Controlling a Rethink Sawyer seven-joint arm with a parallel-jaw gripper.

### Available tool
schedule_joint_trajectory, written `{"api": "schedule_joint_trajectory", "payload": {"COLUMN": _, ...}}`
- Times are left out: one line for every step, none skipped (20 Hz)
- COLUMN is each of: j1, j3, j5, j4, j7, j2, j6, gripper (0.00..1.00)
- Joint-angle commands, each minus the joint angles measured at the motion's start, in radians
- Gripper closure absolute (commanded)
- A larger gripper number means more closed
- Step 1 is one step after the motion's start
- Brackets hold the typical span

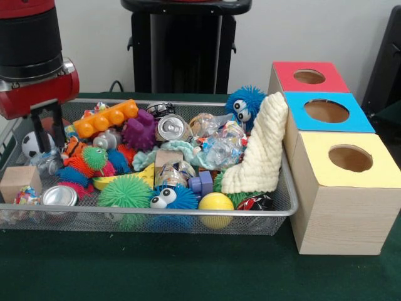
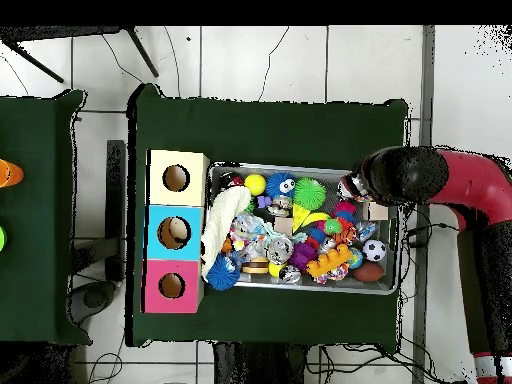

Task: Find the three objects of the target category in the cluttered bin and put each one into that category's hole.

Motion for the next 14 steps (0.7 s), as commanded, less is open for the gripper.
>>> {"api": "schedule_joint_trajectory", "payload": {"j1": -0.004, "j3": -0.032, "j5": -0.086, "j4": -0.040, "j7": -0.337, "j2": 0.047, "j6": 0.169, "gripper": 0.00}}
{"api": "schedule_joint_trajectory", "payload": {"j1": 0.007, "j3": -0.047, "j5": -0.096, "j4": -0.054, "j7": -0.326, "j2": 0.045, "j6": 0.194, "gripper": 0.00}}
{"api": "schedule_joint_trajectory", "payload": {"j1": 0.019, "j3": -0.062, "j5": -0.105, "j4": -0.068, "j7": -0.315, "j2": 0.044, "j6": 0.219, "gripper": 0.00}}
{"api": "schedule_joint_trajectory", "payload": {"j1": 0.006, "j3": -0.040, "j5": -0.097, "j4": -0.049, "j7": -0.385, "j2": 0.042, "j6": 0.242, "gripper": 0.00}}
{"api": "schedule_joint_trajectory", "payload": {"j1": 0.010, "j3": -0.045, "j5": -0.112, "j4": -0.045, "j7": -0.414, "j2": 0.036, "j6": 0.268, "gripper": 0.00}}
{"api": "schedule_joint_trajectory", "payload": {"j1": 0.011, "j3": -0.063, "j5": -0.133, "j4": -0.045, "j7": -0.426, "j2": 0.028, "j6": 0.303, "gripper": 0.00}}
{"api": "schedule_joint_trajectory", "payload": {"j1": 0.010, "j3": -0.069, "j5": -0.145, "j4": -0.043, "j7": -0.428, "j2": 0.025, "j6": 0.311, "gripper": 0.00}}
{"api": "schedule_joint_trajectory", "payload": {"j1": 0.010, "j3": -0.077, "j5": -0.163, "j4": -0.038, "j7": -0.441, "j2": 0.024, "j6": 0.327, "gripper": 0.00}}
{"api": "schedule_joint_trajectory", "payload": {"j1": 0.007, "j3": -0.075, "j5": -0.169, "j4": -0.030, "j7": -0.446, "j2": 0.025, "j6": 0.329, "gripper": 0.00}}
{"api": "schedule_joint_trajectory", "payload": {"j1": 0.008, "j3": -0.079, "j5": -0.188, "j4": -0.029, "j7": -0.457, "j2": 0.033, "j6": 0.332, "gripper": 0.00}}
{"api": "schedule_joint_trajectory", "payload": {"j1": 0.009, "j3": -0.081, "j5": -0.199, "j4": -0.023, "j7": -0.455, "j2": 0.033, "j6": 0.326, "gripper": 0.00}}
{"api": "schedule_joint_trajectory", "payload": {"j1": 0.009, "j3": -0.083, "j5": -0.210, "j4": -0.027, "j7": -0.448, "j2": 0.043, "j6": 0.318, "gripper": 0.00}}
{"api": "schedule_joint_trajectory", "payload": {"j1": 0.014, "j3": -0.082, "j5": -0.218, "j4": -0.031, "j7": -0.448, "j2": 0.047, "j6": 0.323, "gripper": 0.00}}
{"api": "schedule_joint_trajectory", "payload": {"j1": 0.016, "j3": -0.082, "j5": -0.228, "j4": -0.030, "j7": -0.454, "j2": 0.051, "j6": 0.325, "gripper": 0.00}}
